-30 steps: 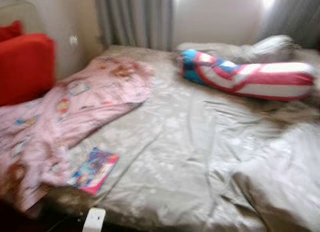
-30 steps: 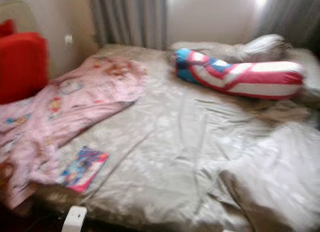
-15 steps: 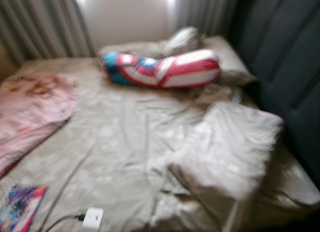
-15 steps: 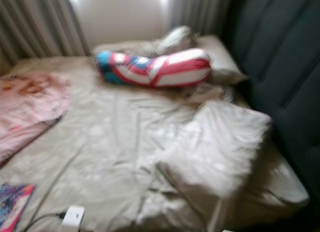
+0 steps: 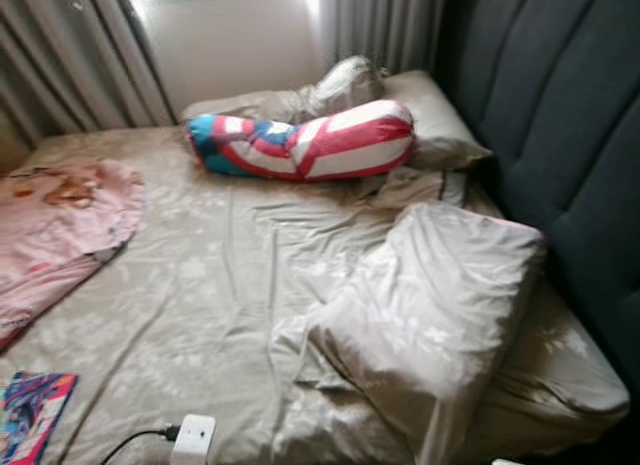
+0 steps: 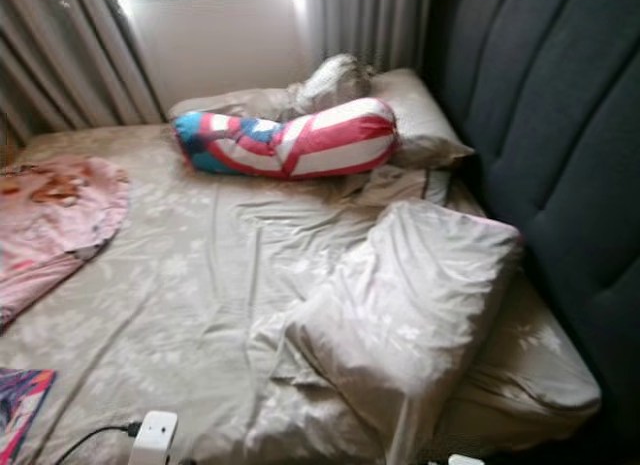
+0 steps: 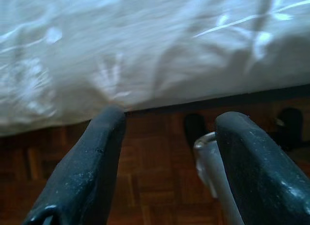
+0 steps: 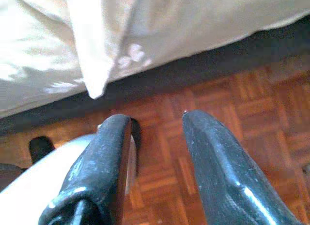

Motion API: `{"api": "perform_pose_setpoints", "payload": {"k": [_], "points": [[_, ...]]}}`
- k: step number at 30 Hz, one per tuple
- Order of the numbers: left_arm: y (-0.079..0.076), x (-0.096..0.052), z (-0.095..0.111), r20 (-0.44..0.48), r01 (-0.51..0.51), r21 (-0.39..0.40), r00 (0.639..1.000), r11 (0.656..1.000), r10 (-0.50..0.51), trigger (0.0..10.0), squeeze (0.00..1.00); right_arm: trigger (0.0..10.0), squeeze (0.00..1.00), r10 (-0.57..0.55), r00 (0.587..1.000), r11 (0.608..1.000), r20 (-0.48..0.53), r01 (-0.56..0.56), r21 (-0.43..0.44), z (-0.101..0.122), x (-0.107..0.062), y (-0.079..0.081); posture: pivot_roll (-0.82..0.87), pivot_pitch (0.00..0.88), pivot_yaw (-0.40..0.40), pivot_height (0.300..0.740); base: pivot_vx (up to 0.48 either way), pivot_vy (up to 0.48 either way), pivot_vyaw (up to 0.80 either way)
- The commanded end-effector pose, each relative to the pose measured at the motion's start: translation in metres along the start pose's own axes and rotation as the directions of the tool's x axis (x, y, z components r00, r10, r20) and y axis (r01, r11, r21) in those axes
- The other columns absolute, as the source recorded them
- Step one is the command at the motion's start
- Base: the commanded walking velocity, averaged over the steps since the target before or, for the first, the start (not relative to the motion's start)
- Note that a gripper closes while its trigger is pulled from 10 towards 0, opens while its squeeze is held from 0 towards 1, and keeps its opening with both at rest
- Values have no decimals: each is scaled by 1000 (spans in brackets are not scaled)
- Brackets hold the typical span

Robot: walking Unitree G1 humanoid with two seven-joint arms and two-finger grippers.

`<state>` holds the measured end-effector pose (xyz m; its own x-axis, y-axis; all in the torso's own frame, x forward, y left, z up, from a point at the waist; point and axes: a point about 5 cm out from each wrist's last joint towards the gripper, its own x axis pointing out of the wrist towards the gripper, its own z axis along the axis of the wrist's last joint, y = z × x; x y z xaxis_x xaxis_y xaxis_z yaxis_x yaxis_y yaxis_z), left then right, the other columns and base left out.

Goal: Clean up the room

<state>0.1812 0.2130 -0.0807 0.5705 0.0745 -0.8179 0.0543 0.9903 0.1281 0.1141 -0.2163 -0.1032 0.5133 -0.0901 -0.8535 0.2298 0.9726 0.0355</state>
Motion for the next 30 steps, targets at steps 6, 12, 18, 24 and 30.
{"api": "perform_pose_setpoints", "payload": {"k": [6, 12, 18, 24, 30], "points": [[2, 0, -1, -1, -13, -11, 1000, 1000, 13, 10000, 0, 10000, 0, -6, 1000, 1000, 7, 6, -26, 0, 0, 0, -121, 0, 33, 734, 0, 0, 0], [2, 0, 1, 23, -14, -18, 1000, 1000, 15, 10000, 0, 10000, 0, -18, 999, 1000, 35, 18, -6, 2, -1, -1, -132, 0, 33, 734, 0, 0, 466], [0, -1, 4, 88, -10, -87, 996, 996, 18, 10000, 0, 10000, 0, -9, 993, 1000, 114, 6, 24, 8, -2, -3, -131, 0, 21, 734, 0, 0, 0], [-4, -1, 10, 147, -8, -135, 989, 991, 28, 10000, 0, 10000, 0, 20, 980, 1000, 196, -15, -27, 22, -1, -2, -114, 0, -2, 734, 0, 0, 0], [-5, -1, 19, 187, 4, -182, 982, 983, 31, 10000, 0, 10000, 0, 170, 849, 977, 500, -82, -195, 135, 4, 49, -143, 0, 6, 734, 0, 0, 0]]}}
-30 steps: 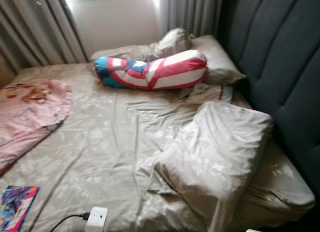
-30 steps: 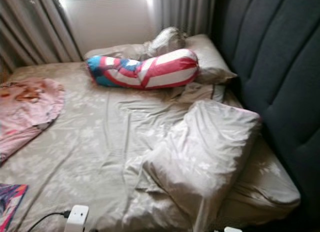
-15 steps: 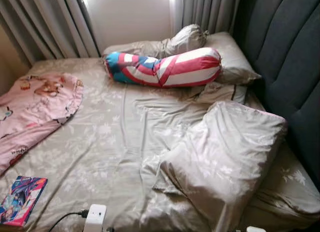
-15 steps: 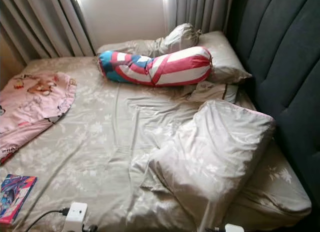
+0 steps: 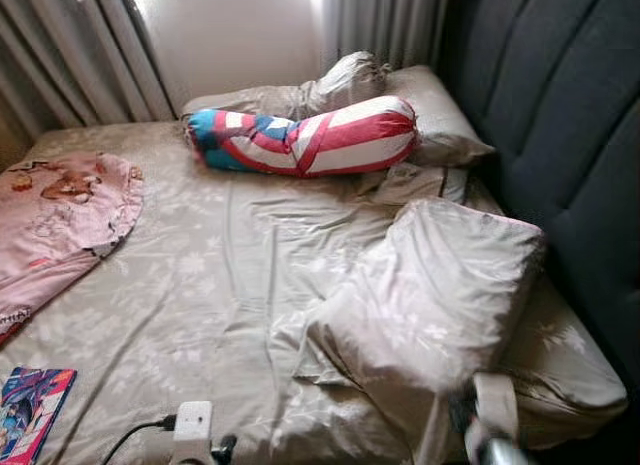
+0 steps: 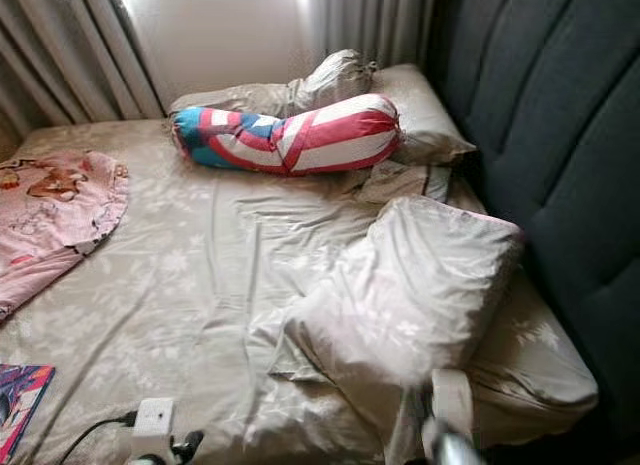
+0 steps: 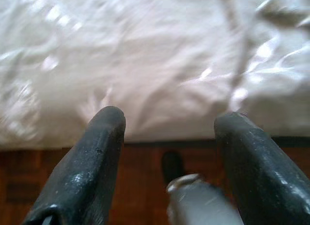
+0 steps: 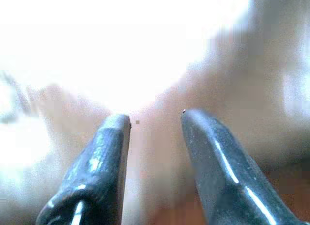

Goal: Clean up the room

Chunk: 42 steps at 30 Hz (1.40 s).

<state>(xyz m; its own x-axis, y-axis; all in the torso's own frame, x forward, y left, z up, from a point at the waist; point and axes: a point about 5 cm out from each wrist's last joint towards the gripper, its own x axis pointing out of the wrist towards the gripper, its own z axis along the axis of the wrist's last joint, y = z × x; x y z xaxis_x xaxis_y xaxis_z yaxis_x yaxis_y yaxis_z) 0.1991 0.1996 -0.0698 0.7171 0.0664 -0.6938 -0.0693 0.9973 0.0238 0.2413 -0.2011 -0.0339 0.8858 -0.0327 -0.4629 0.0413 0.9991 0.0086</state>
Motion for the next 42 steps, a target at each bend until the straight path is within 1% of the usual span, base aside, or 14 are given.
{"api": "perform_pose_setpoints", "payload": {"k": [1, 7, 8, 9, 10, 12, 15, 18, 19, 21, 28, 32, 35, 42], "points": [[5, -1, 0, 11, -11, -22, 1000, 1000, 11, 10000, 0, 10000, 0, 27, 999, 1000, 30, -27, -16, 3, 0, 4, -148, 0, 7, 734, 0, 0, 0], [2, 1, 10, 80, 3, -45, 997, 999, 1, 10000, 0, 10000, 0, 13, 993, 1000, 115, -15, 14, 14, 0, -4, -132, 0, -12, 734, 0, 0, 0], [-3, 6, 39, 187, 6, -31, 982, 999, 0, 10000, 0, 10000, 0, 2, 992, 1000, 129, -5, 17, 15, -1, -5, -131, 0, -13, 734, 0, 0, 0], [-8, 10, 80, 342, -1, -4, 940, 1000, 3, 10000, 0, 10000, 0, -4, 989, 1000, 147, 1, 15, 17, -1, -6, -138, 0, -18, 734, 0, 0, 0], [-8, 10, 80, 342, -1, -4, 940, 1000, 3, 10000, 0, 10000, 0, -4, 989, 1000, 147, 1, 15, 17, -1, -6, -138, 0, -18, 734, 0, 0, 0], [-7, 8, 100, 429, -23, 17, 903, 1000, 14, 10000, 0, 10000, 0, -12, 986, 1000, 168, 8, 25, 19, -2, -6, -142, 0, -26, 734, 0, 0, 0], [-5, 7, 106, 461, -34, 21, 887, 999, 21, 10000, 0, 10000, 0, -21, 983, 999, 181, 15, 34, 21, -2, -7, -143, 0, -28, 734, 0, 0, 0], [6, -2, 134, 596, -59, 14, 802, 998, 39, 10000, 0, 10000, 0, -64, 974, 997, 218, 52, 61, 22, -5, -12, -132, 0, -28, 734, 0, 0, 0], [6, -2, 134, 596, -59, 14, 802, 998, 39, 10000, 0, 10000, 0, -64, 974, 997, 218, 52, 61, 22, -5, -12, -132, 0, -28, 734, 0, 0, 0], [12, -7, 141, 638, -54, 6, 770, 999, 38, 10000, 0, 10000, 0, -68, 974, 996, 217, 55, 64, 18, -9, -13, -143, 0, -16, 734, 0, 0, 0], [10, -13, 134, 652, -23, -8, 758, 1000, 23, 10000, 0, 10000, 0, -105, 961, 993, 254, 86, 87, 17, -15, -18, -159, 0, 8, 734, 0, 0, 0], [3, -15, 130, 661, -6, -8, 750, 1000, 10, 10000, 0, 10000, 0, -104, 952, 993, 287, 86, 75, 21, -17, -24, -156, 0, -3, 734, 0, 0, 0], [-5, -18, 128, 666, 12, -12, 746, 1000, -1, 10000, 0, 10000, 0, -106, 948, 993, 300, 87, 76, 33, -12, -29, -144, 0, -29, 734, 0, 0, 0], [-3, -27, 129, 687, 10, -38, 726, 999, 19, 10000, 0, 10000, 0, -66, 946, 998, 318, 58, 34, 44, -8, -22, -123, 0, -76, 714, 0, 0, 0]]}}
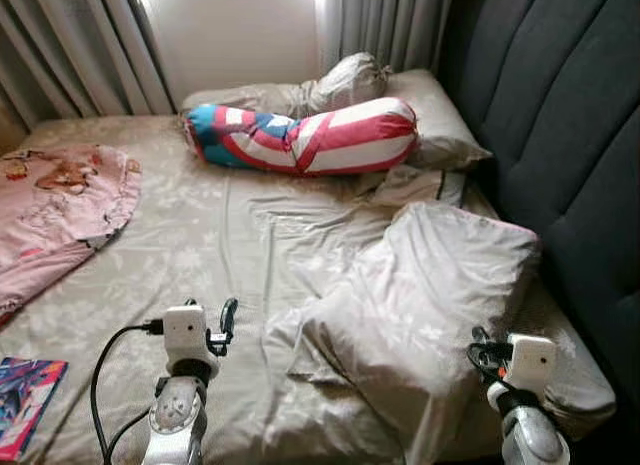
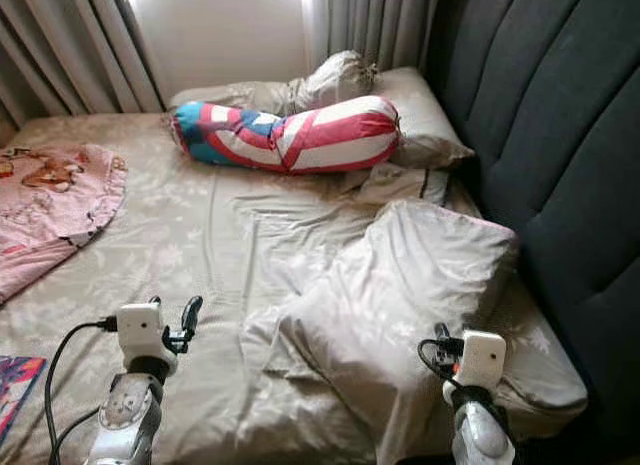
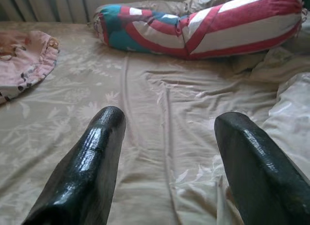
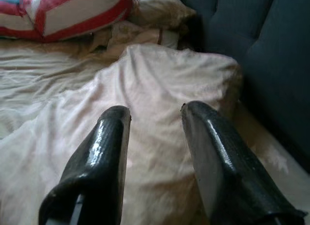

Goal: Clean up the room

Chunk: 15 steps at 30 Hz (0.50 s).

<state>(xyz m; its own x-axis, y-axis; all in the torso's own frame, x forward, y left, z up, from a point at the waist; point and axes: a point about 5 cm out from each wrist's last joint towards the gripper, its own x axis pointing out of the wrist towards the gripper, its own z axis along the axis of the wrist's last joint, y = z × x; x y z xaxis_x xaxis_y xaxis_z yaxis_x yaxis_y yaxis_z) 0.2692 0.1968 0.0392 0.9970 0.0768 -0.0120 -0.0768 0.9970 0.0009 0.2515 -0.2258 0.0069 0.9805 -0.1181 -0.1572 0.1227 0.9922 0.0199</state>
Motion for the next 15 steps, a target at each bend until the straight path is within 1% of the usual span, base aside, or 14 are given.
{"api": "perform_pose_setpoints", "payload": {"k": [1, 5, 6, 8, 9, 10, 11, 13, 14, 15], "points": [[1, -1, 3, 6, -17, -16, 1000, 1000, 17, 10000, 0, 10000, 0, 26, 1000, 1000, -2, -26, -15, 2, 2, 3, -115, 0, -90, 709, 0, 0, 0], [-2, -3, 1, 4, -20, -21, 1000, 1000, 20, 10000, 0, 10000, 0, 46, 999, 999, -15, -46, -26, 1, 2, 4, -102, 0, -93, 699, 0, 0, 0], [-4, -4, 2, 5, -14, -13, 1000, 1000, 14, 10000, 0, 10000, 0, 32, 999, 999, -8, -32, -15, 3, 4, 4, -51, 3, -67, 694, 0, 0, 0], [-2, -5, 8, 24, 20, 14, 1000, 1000, -20, 10000, 0, 10000, 0, -2, 999, 1000, 32, 1, 25, 7, 6, 9, -49, 0, -52, 679, 0, 0, 0], [3, -4, 11, 22, 39, 44, 999, 998, -40, 10000, 0, 10000, 0, -17, 999, 998, 32, 15, 60, 4, 6, 18, -55, 0, -46, 679, 0, 0, 0], [6, -4, 12, 18, 40, 53, 999, 998, -41, 10000, 0, 10000, 0, -12, 1000, 998, 21, 11, 66, 2, 6, 24, -54, 0, -43, 679, 0, 0, 0], [12, -1, 14, 18, 31, 61, 999, 998, -32, 10000, 0, 10000, 0, 14, 1000, 998, 20, -16, 69, 2, 6, 33, -42, 0, -40, 679, 0, 0, 0], [14, 2, 18, 23, 25, 65, 999, 998, -26, 10000, 0, 10000, 0, 57, 998, 996, 30, -59, 60, 3, 5, 41, -39, 3, -38, 679, 0, 0, 0], [14, 3, 23, 30, 27, 75, 999, 997, -29, 10000, 0, 10000, 0, 65, 997, 996, 29, -67, 64, 3, 4, 45, -43, 5, -24, 679, 0, 0, 0], [14, 4, 23, 30, 28, 76, 999, 997, -30, 10000, 0, 10000, 0, 64, 998, 996, 28, -66, 66, 2, 3, 45, -43, 5, -24, 679, 0, 0, 0]]}}
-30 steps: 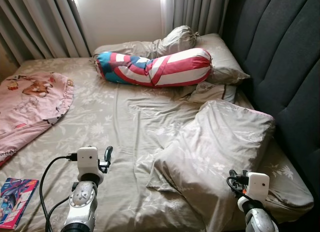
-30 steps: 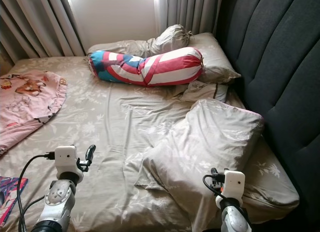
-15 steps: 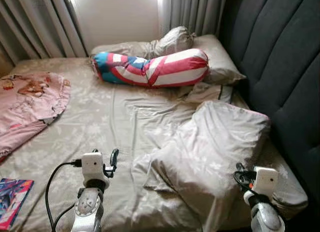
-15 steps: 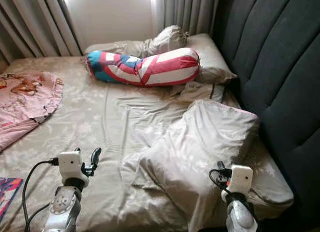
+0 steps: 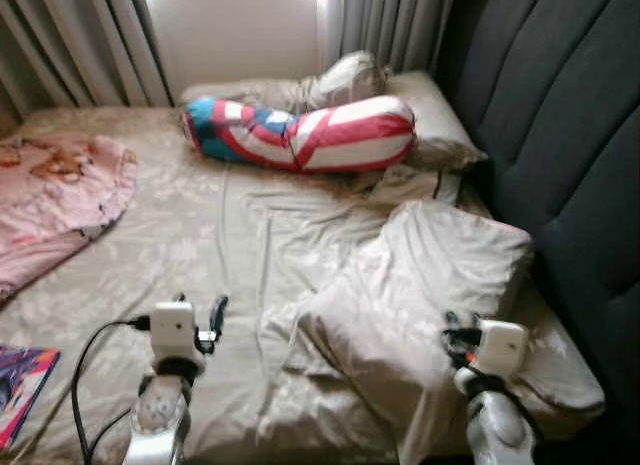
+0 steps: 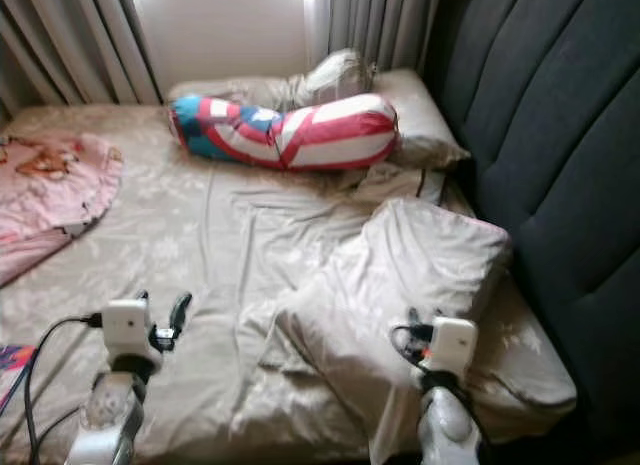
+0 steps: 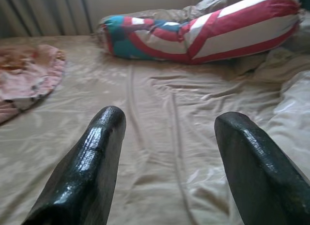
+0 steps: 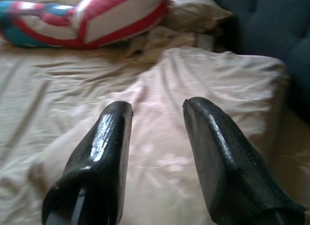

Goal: Clean up the room

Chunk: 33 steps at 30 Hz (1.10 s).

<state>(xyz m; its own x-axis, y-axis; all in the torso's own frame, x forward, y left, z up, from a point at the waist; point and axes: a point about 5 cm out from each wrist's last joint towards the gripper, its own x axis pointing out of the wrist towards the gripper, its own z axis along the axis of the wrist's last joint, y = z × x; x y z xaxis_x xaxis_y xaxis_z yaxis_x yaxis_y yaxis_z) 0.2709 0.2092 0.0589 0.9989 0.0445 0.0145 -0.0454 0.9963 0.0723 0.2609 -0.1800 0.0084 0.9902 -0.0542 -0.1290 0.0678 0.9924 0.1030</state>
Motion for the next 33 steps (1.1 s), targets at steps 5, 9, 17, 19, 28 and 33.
{"api": "perform_pose_setpoints", "payload": {"k": [5, 9, 17, 19, 28, 33], "points": [[-7, 0, 6, 2, 62, 34, 998, 998, -62, 10000, 0, 10000, 0, -68, 998, 998, -3, 68, 3, -2, -6, -13, -58, 0, 28, 679, 0, 0, 0], [-9, 6, 8, -14, 93, 31, 996, 995, -92, 10000, 0, 10000, 0, -102, 995, 995, 0, 102, 3, -2, -7, -12, -87, 0, 54, 679, 0, 0, 0], [-19, 13, 10, -21, 111, 9, 994, 994, -110, 10000, 0, 10000, 0, -130, 991, 991, 37, 131, -16, 5, -7, -18, -117, 0, 46, 659, 0, 0, 0], [-20, 13, 10, -23, 112, 5, 993, 994, -112, 10000, 0, 10000, 0, -132, 990, 991, 51, 133, -13, 7, -7, -19, -116, 0, 41, 659, 0, 0, 0], [-20, 6, 7, -28, 95, -9, 995, 995, -95, 10000, 0, 10000, 0, -111, 994, 993, 20, 112, -39, 5, -7, -17, -96, 1, 6, 659, 0, 0, 0], [-19, 4, 5, -39, 88, -18, 995, 996, -89, 10000, 0, 10000, 0, -95, 995, 995, 9, 95, -43, 4, -6, -13, -99, 4, 7, 659, 0, 0, 0]]}}
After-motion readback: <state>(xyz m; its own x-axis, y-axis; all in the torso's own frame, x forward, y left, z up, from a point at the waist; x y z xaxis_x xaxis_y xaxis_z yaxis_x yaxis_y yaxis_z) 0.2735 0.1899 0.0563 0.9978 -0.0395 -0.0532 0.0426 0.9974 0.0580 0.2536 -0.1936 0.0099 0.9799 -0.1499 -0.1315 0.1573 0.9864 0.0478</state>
